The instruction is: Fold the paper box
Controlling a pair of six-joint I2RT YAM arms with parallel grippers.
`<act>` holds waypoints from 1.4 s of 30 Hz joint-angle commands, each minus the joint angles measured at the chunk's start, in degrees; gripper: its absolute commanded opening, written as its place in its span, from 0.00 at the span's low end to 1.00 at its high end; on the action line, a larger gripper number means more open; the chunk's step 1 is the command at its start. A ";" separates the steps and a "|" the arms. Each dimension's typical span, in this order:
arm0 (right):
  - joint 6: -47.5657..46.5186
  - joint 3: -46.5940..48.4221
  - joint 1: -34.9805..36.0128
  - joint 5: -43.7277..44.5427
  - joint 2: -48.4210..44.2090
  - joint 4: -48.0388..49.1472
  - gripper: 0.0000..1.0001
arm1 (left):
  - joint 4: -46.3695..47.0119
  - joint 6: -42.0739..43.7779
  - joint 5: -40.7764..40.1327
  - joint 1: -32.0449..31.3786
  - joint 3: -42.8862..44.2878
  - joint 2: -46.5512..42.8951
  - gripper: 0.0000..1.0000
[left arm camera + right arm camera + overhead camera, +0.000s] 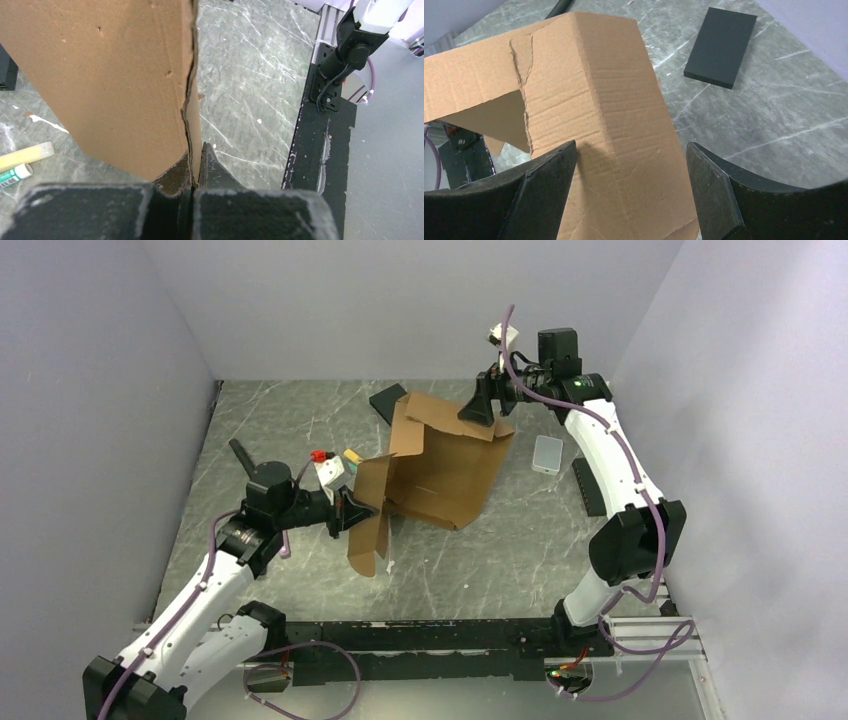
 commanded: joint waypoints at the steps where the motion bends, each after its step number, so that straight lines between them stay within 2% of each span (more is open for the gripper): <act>1: 3.37 1.76 -1.09 -1.14 -0.14 2.90 0.84 | 6.86 -4.94 3.55 0.50 -0.71 -1.54 0.00; 6: 3.79 3.36 -1.11 -2.96 2.66 1.36 0.83 | 10.26 -7.45 5.34 0.91 -1.71 -1.67 0.00; 10: 8.75 3.61 -4.02 -7.85 3.80 3.98 0.84 | 13.56 -10.47 6.64 1.38 -2.88 -1.33 0.00; 13: 10.73 5.41 -5.94 -9.52 5.06 4.99 0.84 | 14.31 -11.38 7.26 1.39 -2.97 -0.42 0.00; 24: 13.77 12.53 -6.12 -12.28 10.80 4.70 0.83 | 13.20 -10.37 7.95 1.47 -2.49 0.88 0.00; 28: 13.78 12.42 -6.14 -11.72 11.11 4.66 0.82 | 14.15 -11.31 8.08 1.60 -2.57 1.20 0.00; 35: 14.39 13.15 -6.62 -9.25 12.78 4.59 0.81 | 21.90 -17.94 8.34 2.34 -5.40 0.44 0.00; 42: 10.85 14.75 -6.69 -6.74 14.62 1.40 0.79 | 27.83 -24.35 8.10 2.61 -8.21 0.47 0.00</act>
